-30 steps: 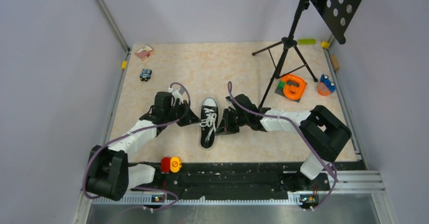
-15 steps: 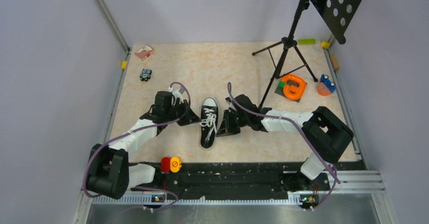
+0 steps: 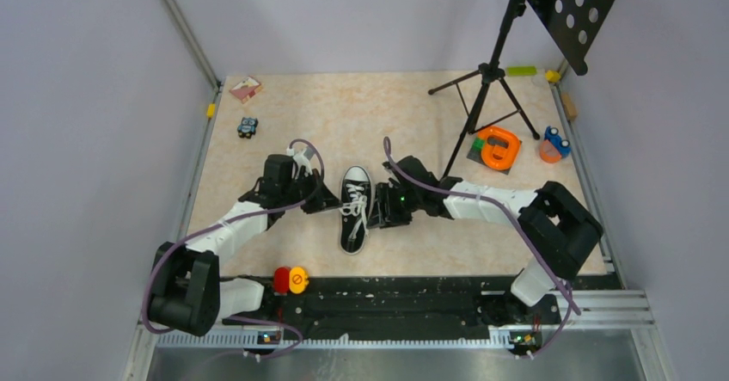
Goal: Tie the shoes
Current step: Tie the shoelace on the shoe.
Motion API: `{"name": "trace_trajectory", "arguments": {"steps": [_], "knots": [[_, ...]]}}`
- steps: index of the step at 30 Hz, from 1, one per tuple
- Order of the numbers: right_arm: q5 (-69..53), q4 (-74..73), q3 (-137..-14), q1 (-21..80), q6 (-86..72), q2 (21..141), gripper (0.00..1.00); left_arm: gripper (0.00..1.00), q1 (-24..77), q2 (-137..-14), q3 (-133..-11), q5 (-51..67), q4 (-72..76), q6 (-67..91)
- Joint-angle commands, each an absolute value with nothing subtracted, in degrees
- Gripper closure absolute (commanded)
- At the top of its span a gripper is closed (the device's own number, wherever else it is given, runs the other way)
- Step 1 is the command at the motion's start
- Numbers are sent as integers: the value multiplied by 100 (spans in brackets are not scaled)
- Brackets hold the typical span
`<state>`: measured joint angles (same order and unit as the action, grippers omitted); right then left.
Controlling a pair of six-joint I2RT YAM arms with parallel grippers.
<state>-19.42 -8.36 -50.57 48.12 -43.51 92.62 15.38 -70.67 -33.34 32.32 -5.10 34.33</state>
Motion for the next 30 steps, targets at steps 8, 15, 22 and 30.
{"name": "trace_trajectory", "arguments": {"steps": [8, 15, 22, 30], "knots": [[-880, -820, -6686, 4403, -3734, 9681, 52, 100, 1556, -6956, -3571, 3231, -412, 3378], [-648, -1314, -7205, 4705, -3609, 9980, 57, 100, 1556, -6874, -3568, 3186, -512, 3346], [-474, -866, -6644, 4746, -4472, 9737, 67, 100, 1556, -6848, -3483, 3190, -444, 3392], [-447, -648, -6426, 4758, -4944, 9734, 67, 100, 1564, -6873, -3444, 3221, -453, 3365]]}}
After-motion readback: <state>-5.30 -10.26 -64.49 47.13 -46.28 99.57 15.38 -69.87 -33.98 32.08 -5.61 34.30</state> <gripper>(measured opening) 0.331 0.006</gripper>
